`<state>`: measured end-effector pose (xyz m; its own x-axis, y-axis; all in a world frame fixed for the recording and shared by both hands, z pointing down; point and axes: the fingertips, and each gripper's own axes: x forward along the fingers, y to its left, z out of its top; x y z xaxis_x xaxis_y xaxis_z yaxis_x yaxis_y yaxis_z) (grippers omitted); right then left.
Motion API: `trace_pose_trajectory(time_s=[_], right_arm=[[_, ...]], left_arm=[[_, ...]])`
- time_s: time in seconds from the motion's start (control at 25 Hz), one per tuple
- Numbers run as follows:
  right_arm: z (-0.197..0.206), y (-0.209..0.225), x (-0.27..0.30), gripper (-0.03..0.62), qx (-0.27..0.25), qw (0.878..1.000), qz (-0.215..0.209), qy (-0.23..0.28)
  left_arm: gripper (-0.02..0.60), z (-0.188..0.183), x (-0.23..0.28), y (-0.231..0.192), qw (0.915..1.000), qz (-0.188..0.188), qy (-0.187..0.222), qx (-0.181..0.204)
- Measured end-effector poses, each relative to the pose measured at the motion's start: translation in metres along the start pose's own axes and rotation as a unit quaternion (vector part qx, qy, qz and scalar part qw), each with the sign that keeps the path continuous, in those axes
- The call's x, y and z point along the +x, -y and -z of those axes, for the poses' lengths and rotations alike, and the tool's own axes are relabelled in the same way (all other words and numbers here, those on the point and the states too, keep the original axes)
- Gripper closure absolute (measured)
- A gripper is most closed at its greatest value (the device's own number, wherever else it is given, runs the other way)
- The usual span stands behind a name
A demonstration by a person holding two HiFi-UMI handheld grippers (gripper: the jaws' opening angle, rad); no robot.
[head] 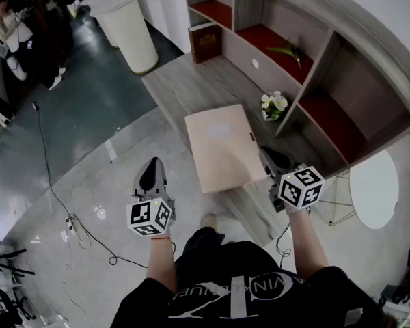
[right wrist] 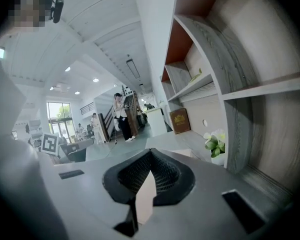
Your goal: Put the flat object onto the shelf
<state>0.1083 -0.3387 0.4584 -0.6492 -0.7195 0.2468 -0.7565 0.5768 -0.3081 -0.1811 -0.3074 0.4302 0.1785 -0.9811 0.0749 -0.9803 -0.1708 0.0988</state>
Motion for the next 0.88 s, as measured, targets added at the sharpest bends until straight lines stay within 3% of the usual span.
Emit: trace_pose_trajectory(time_s=[0.88], right_arm=[[-0.054, -0.007, -0.018, 0.585, -0.039, 0.994, 0.01, 0.102]], left_arm=[[0.575, -0.036, -0.004, 0.001, 0.9991, 0.003, 0.034, 0.023]])
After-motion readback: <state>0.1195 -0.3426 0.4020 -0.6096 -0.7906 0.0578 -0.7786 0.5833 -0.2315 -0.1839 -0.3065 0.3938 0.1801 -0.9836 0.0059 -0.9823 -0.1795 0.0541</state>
